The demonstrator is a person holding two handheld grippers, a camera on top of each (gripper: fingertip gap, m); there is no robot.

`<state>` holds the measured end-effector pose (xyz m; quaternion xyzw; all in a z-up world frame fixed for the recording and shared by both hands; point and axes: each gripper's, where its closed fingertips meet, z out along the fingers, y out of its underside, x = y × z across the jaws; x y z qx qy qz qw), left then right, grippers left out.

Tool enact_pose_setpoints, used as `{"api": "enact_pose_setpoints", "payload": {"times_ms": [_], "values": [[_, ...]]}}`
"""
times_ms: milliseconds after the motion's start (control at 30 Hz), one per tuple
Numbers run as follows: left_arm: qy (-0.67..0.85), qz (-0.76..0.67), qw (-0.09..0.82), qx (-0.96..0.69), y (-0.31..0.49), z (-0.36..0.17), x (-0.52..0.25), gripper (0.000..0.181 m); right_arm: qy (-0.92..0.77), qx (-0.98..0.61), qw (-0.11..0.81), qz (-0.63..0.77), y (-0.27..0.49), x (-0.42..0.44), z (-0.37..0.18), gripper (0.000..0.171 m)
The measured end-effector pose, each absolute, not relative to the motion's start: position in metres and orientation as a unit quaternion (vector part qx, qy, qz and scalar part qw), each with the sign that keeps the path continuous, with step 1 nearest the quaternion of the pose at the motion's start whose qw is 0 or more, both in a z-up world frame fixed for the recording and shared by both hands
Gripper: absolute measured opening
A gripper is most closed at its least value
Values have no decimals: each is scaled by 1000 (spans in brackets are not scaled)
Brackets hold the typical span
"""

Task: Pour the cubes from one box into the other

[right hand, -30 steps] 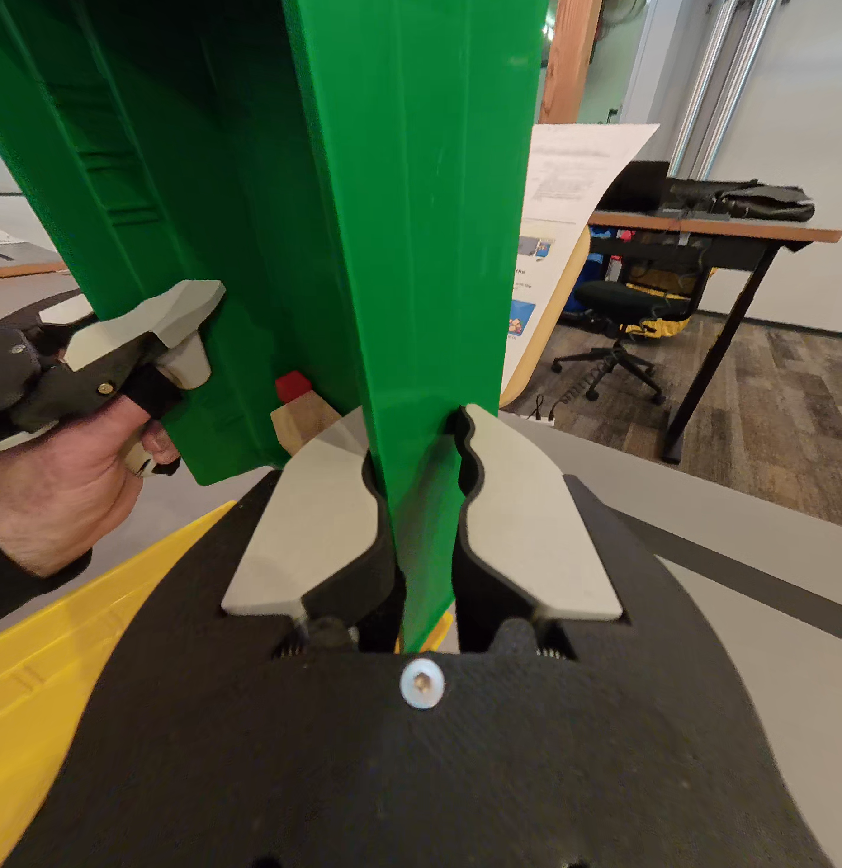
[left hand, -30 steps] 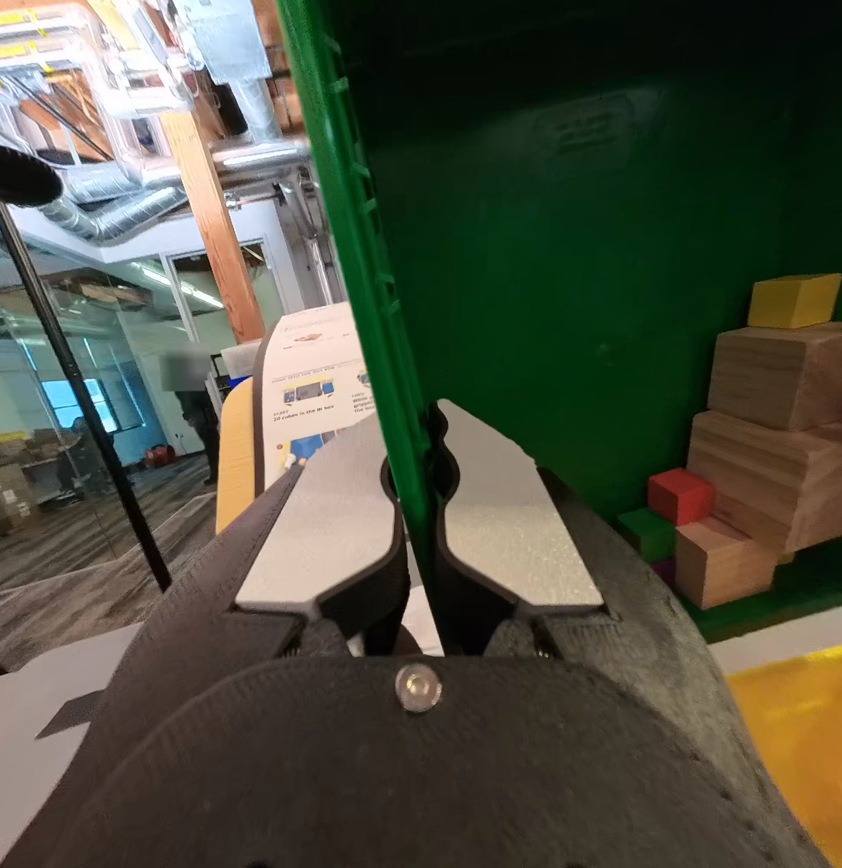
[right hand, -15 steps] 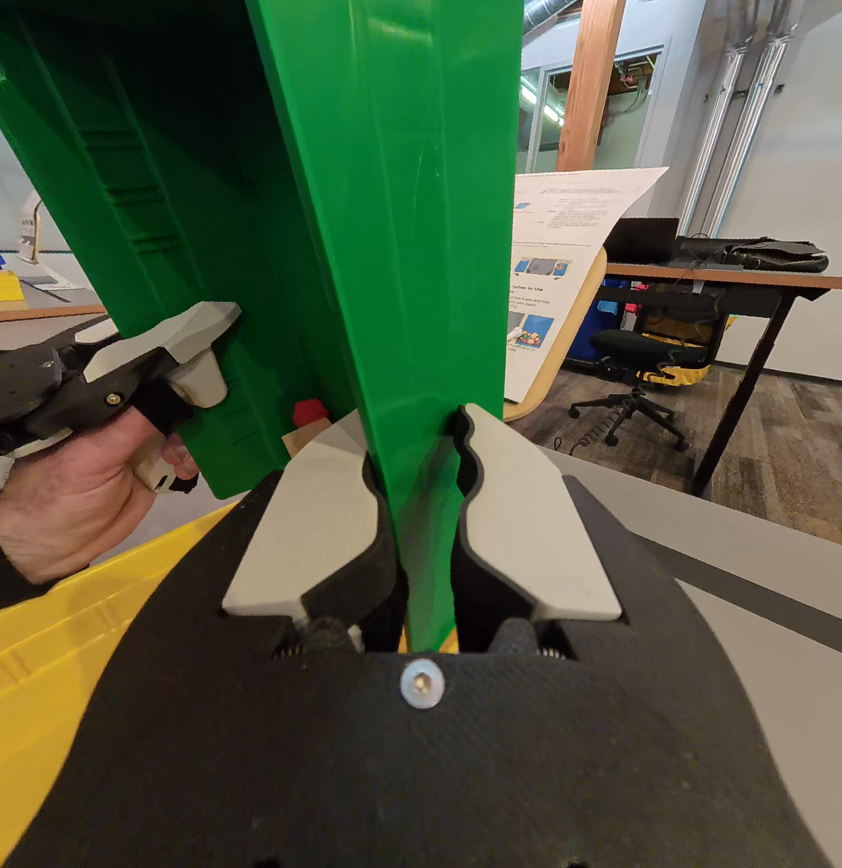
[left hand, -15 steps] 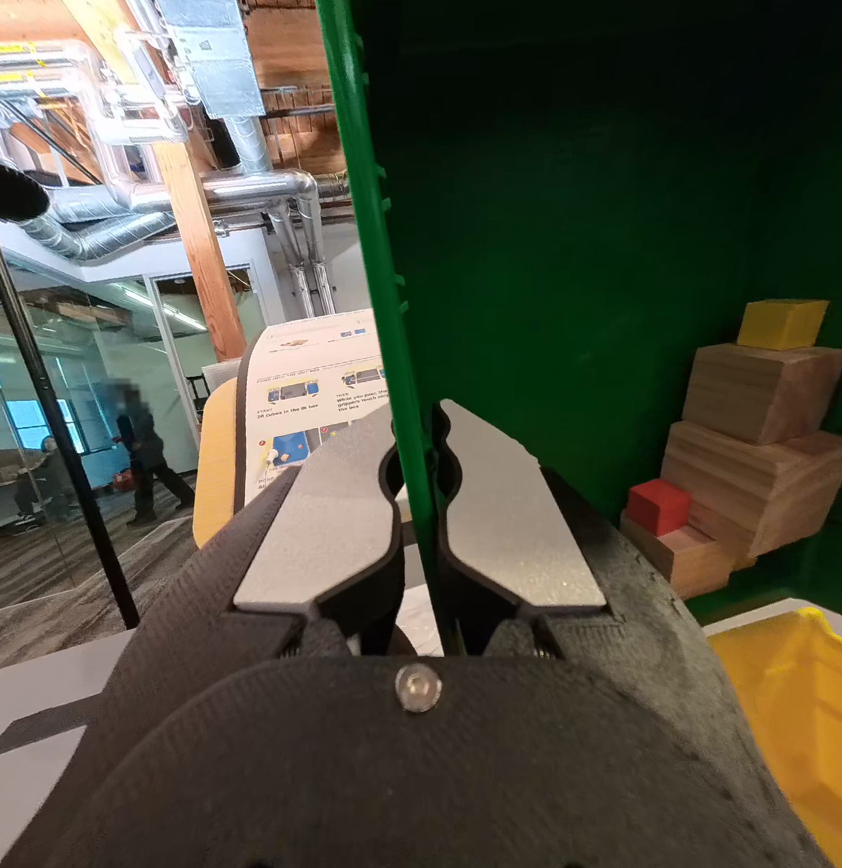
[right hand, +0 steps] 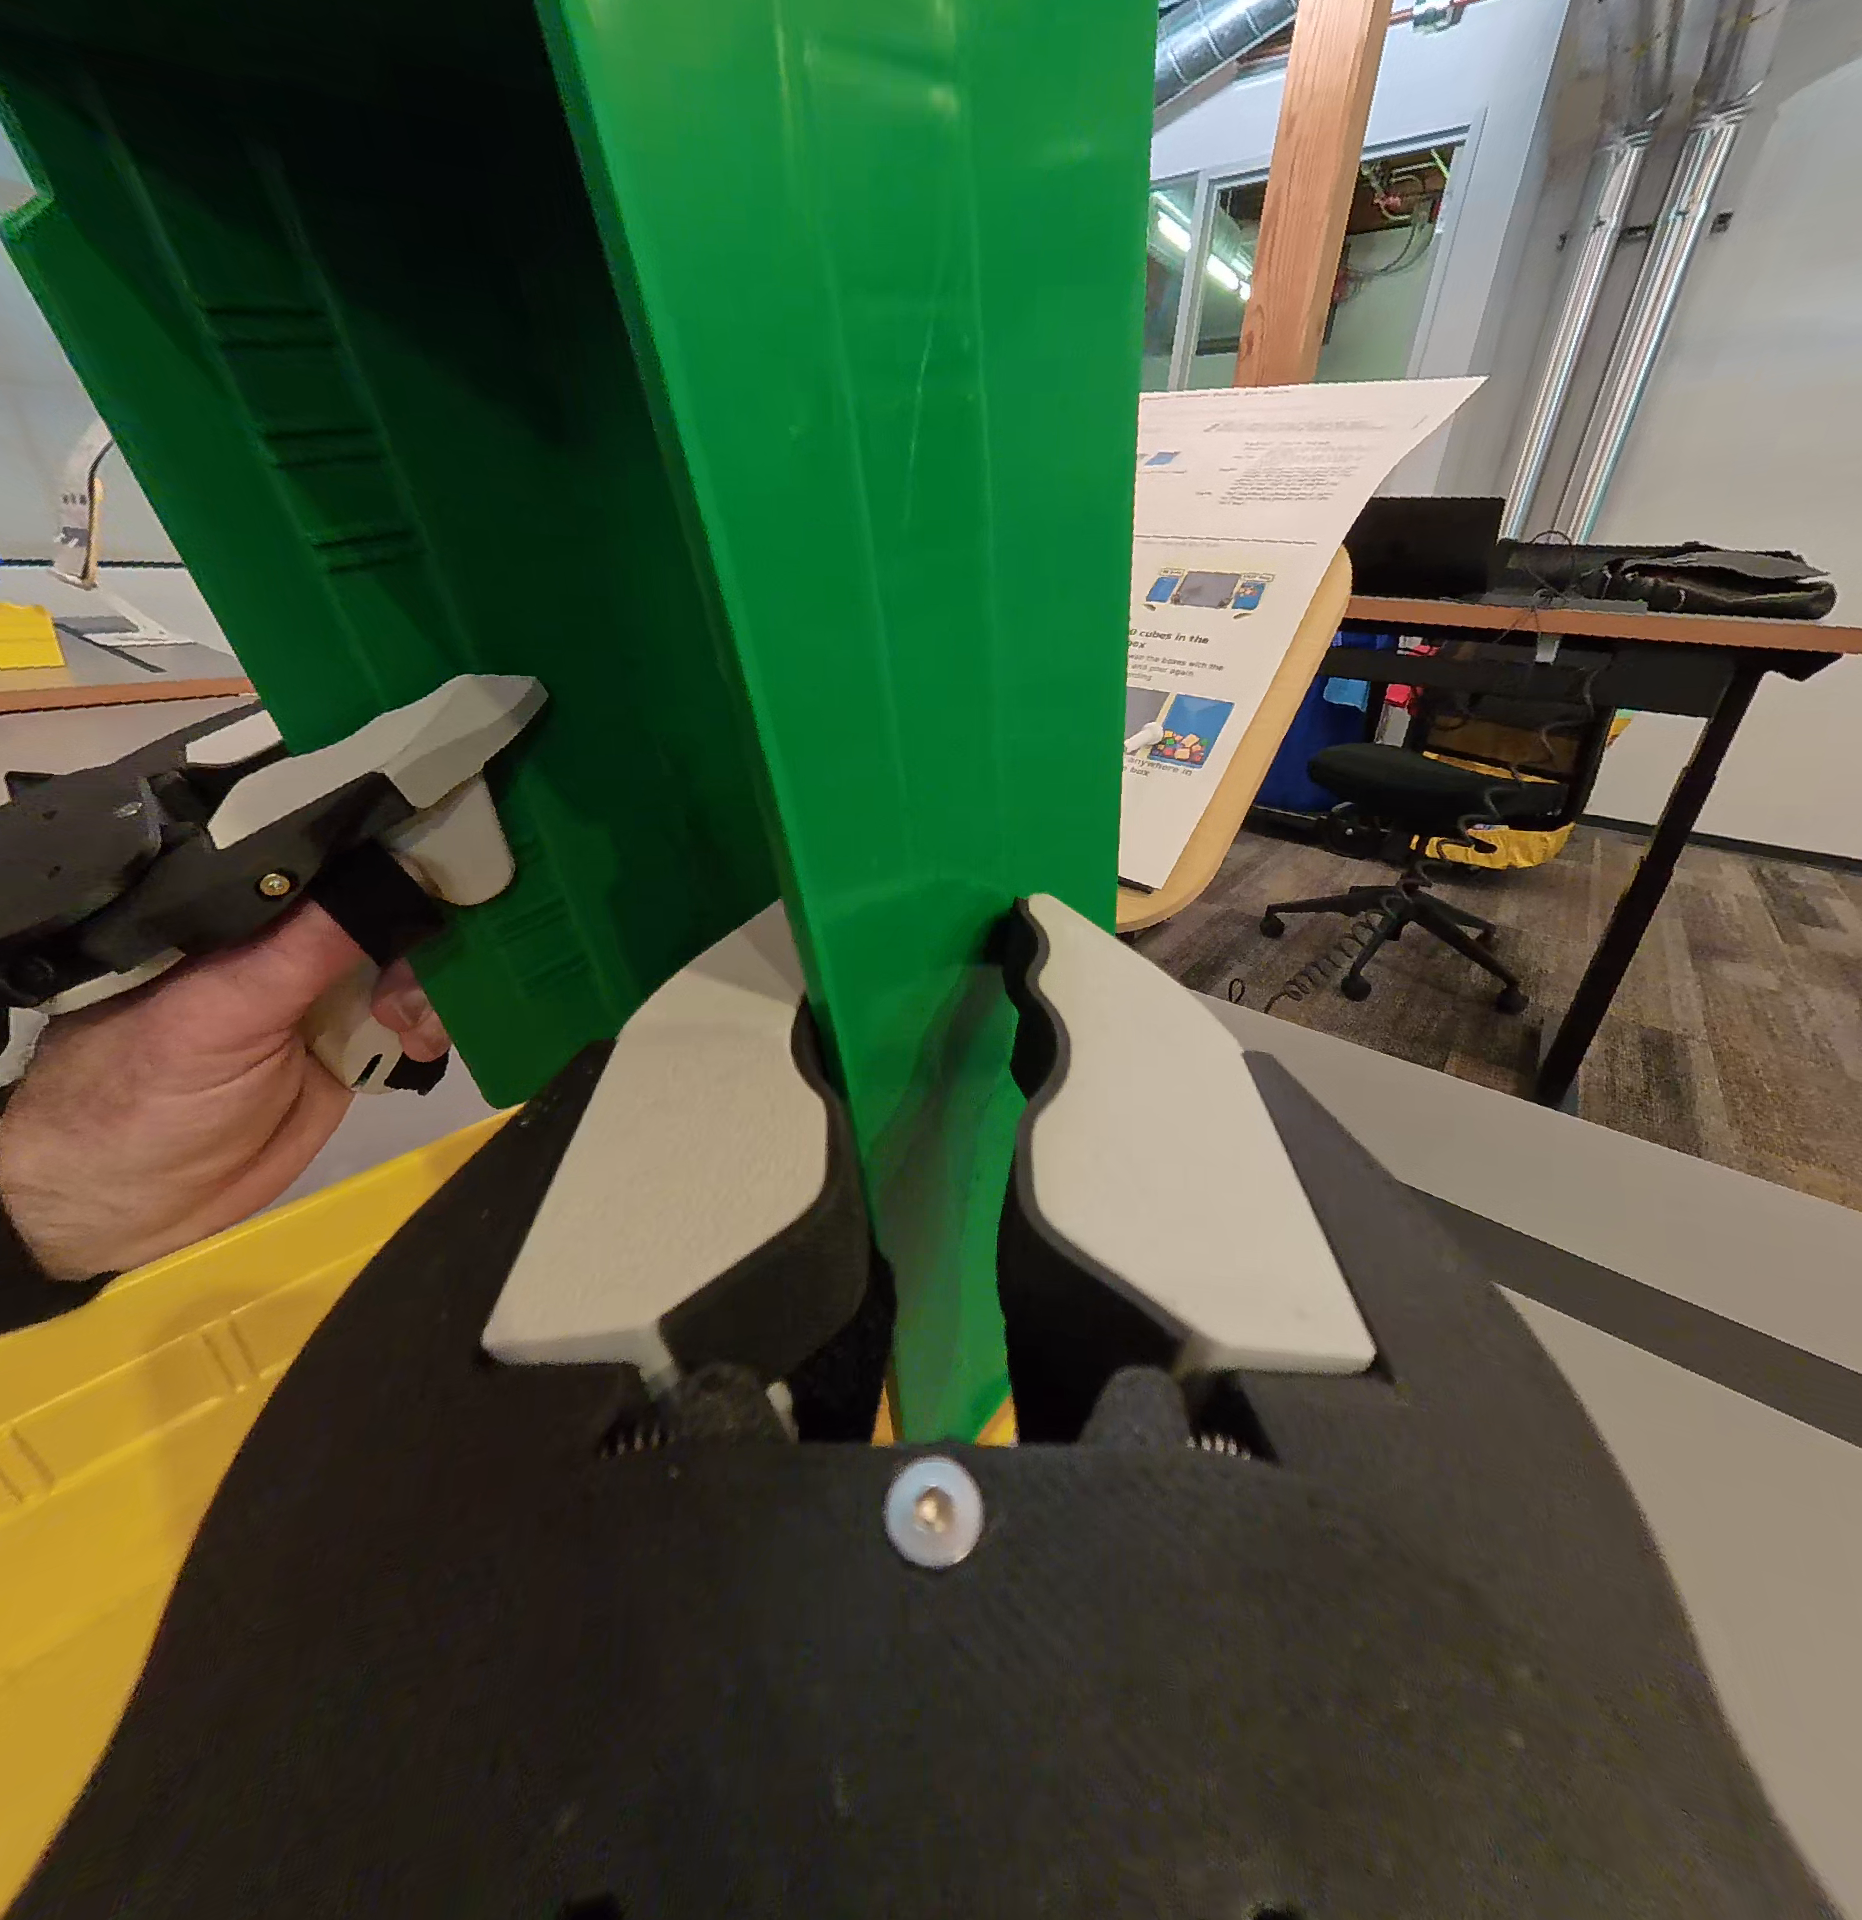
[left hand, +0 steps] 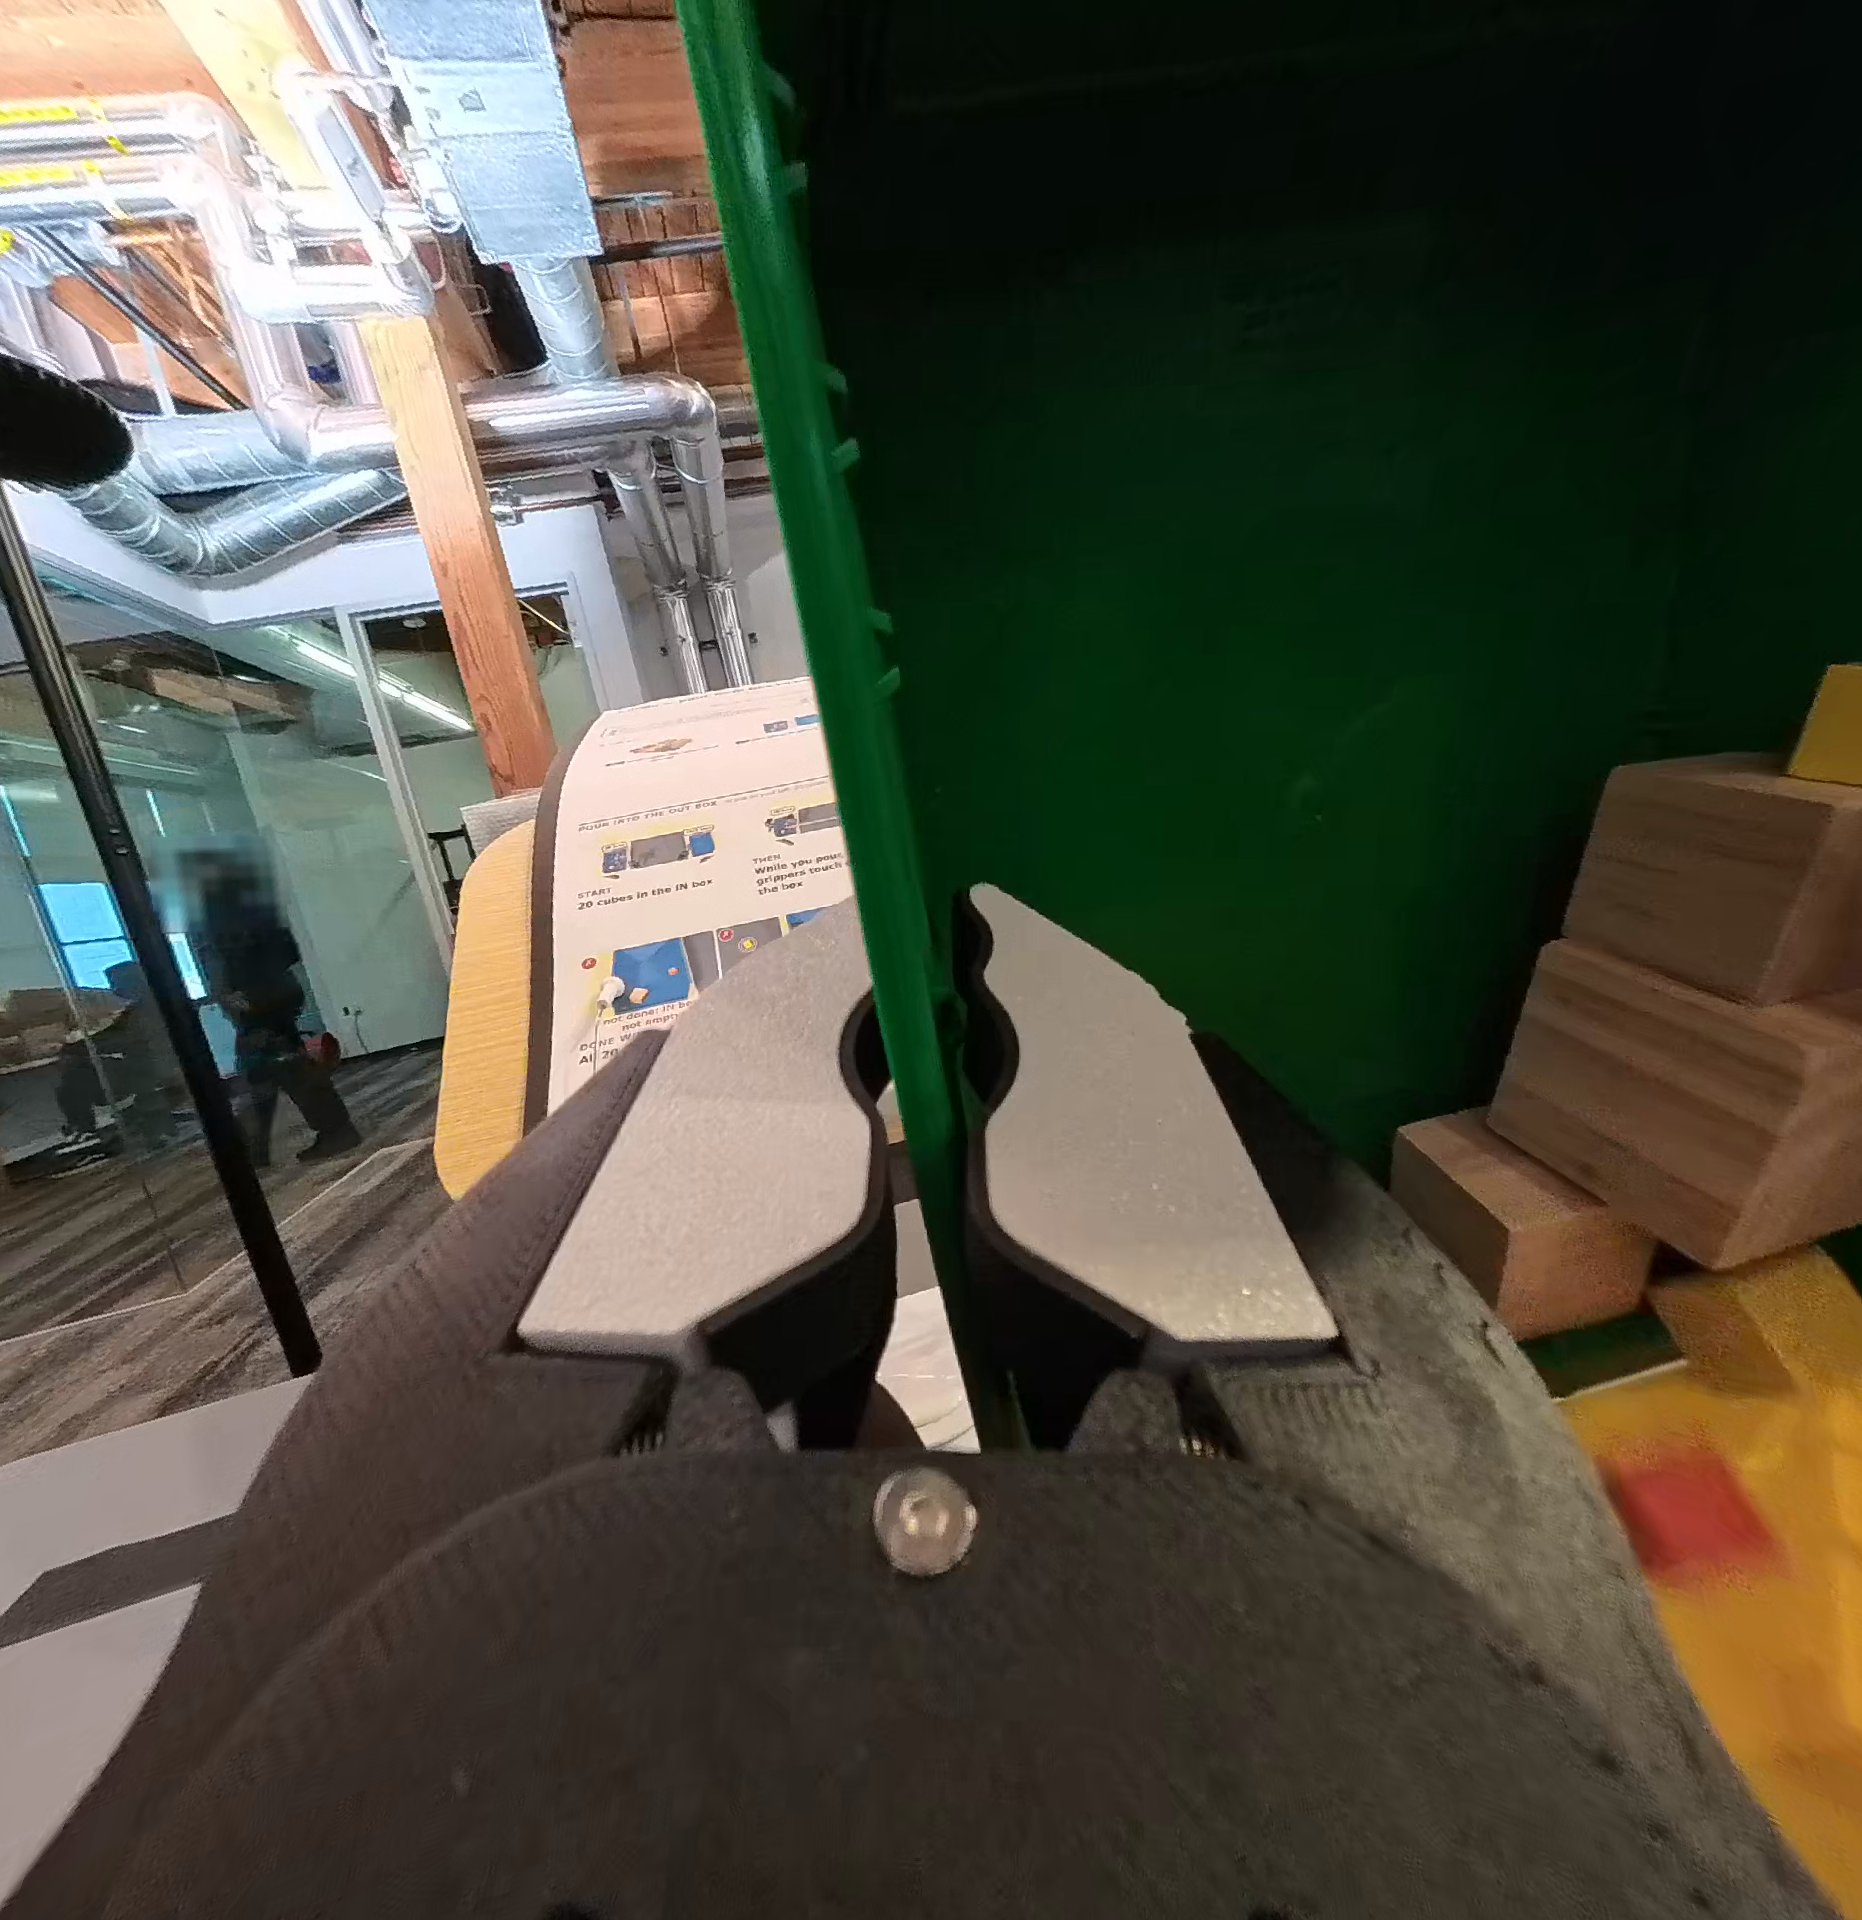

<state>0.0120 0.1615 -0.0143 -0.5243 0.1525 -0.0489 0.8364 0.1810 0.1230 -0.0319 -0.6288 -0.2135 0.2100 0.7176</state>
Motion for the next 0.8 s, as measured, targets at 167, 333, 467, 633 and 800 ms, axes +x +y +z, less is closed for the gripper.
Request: {"api": "enact_pose_setpoints", "payload": {"times_ms": [167, 333, 467, 633, 800], "values": [[150, -43, 834, -529, 163, -14, 11, 7, -232, -627, 708, 228, 121, 179, -33, 28], [145, -39, 834, -531, 164, -15, 10, 7, -263, -629, 689, 245, 116, 176, -33, 34], [142, -37, 832, -535, 166, -15, 10, 7, -263, -631, 682, 259, 115, 173, -32, 38], [141, -34, 832, -535, 165, -15, 8, 7, -261, -632, 680, 265, 115, 172, -32, 38], [141, -33, 831, -537, 166, -15, 9, 7, -263, -639, 678, 251, 117, 173, -32, 37]]}}
